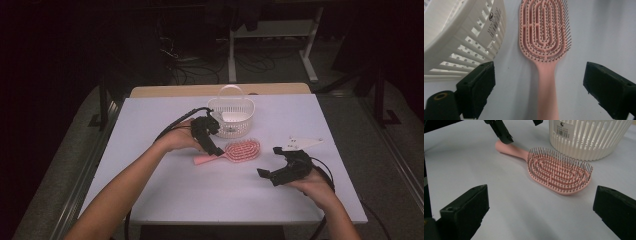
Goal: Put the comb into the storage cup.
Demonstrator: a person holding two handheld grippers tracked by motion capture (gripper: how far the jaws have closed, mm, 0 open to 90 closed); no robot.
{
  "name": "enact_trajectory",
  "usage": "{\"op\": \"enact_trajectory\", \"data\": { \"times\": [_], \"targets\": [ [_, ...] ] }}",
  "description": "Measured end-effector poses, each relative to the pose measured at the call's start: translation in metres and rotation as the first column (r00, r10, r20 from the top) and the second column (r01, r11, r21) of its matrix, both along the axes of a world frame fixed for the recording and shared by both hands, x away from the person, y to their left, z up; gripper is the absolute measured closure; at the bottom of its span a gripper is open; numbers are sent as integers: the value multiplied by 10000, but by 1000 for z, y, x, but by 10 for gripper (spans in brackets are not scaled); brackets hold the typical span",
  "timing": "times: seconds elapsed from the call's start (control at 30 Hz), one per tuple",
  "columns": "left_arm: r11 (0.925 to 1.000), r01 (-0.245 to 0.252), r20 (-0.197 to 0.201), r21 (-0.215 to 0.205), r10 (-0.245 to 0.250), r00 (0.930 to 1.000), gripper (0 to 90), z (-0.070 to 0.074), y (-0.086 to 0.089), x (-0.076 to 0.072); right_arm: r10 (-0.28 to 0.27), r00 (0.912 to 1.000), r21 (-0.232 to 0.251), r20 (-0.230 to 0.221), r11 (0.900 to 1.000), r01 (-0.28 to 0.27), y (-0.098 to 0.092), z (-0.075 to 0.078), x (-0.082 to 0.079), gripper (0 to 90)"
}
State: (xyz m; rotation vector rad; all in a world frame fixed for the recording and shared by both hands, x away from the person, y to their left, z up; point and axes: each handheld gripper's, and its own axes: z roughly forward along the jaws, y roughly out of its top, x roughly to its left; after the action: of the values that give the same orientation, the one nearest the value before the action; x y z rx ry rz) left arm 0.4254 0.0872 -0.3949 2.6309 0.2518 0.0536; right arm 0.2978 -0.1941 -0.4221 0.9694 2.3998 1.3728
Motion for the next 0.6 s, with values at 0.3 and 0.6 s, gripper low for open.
{"op": "enact_trajectory", "data": {
  "times": [0.3, 0.6],
  "targets": [
    [9993, 104, -80, 369, -102, 9999, 183, -7, -5, -1, -12, 10000, 18, -4, 10000, 12, 0, 0, 0, 0],
    [9963, 223, -185, 836, -208, 9996, 239, -15, -11, -3, -20, 10000, 22, 1, 10000, 20, 0, 0, 0, 0]
  ]
}}
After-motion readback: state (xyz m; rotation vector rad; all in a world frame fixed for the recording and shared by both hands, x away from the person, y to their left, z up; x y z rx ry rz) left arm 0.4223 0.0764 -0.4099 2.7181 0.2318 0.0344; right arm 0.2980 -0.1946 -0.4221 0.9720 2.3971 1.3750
